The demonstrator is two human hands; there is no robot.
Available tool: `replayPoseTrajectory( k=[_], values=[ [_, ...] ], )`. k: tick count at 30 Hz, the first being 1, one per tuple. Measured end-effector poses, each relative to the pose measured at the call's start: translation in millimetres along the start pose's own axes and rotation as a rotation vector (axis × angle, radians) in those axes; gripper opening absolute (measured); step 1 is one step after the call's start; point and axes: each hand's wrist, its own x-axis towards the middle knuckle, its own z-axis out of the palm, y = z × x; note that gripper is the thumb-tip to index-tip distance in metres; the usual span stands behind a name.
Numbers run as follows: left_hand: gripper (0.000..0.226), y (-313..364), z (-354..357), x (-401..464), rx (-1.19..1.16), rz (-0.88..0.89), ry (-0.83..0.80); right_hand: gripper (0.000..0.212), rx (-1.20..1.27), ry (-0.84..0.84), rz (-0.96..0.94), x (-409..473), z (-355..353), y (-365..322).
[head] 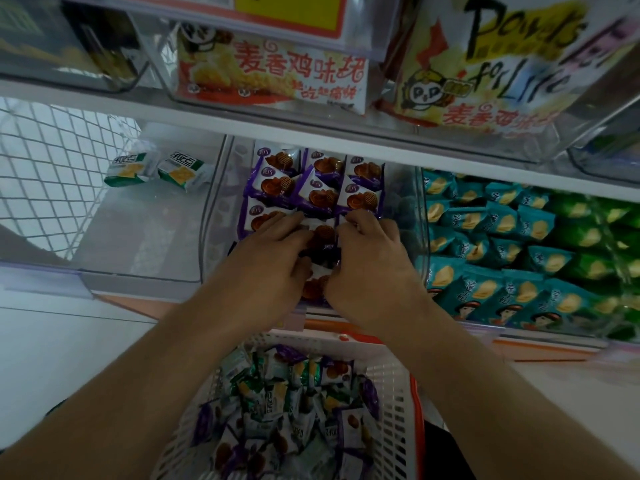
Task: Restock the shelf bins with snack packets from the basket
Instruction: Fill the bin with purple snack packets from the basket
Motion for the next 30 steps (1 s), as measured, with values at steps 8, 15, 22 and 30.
replayPoseTrajectory(
  k=[8,15,22,30],
  values=[
    [0.065,7.9,-10.9,54.0,0.144,0.04,-0.105,0.089,0.033,0.045,-0.017,27.0,21.4,9.8],
    [0.069,-1.9,6.0,61.6,0.276,-0.054,-0.199,0.084,0.017,0.018,0.081,36.3,29.3,9.6],
    [0.067,-1.9,10.9,55.8,0.18,-0.104,-0.167,0.087,0.031,-0.026,0.052,38.8,19.6,13.5],
    [0.061,7.0,-1.5,43.3,0.005,-0.072,-0.018,0.074,0.211,0.106,-0.059,28.5,3.4,9.4]
  ],
)
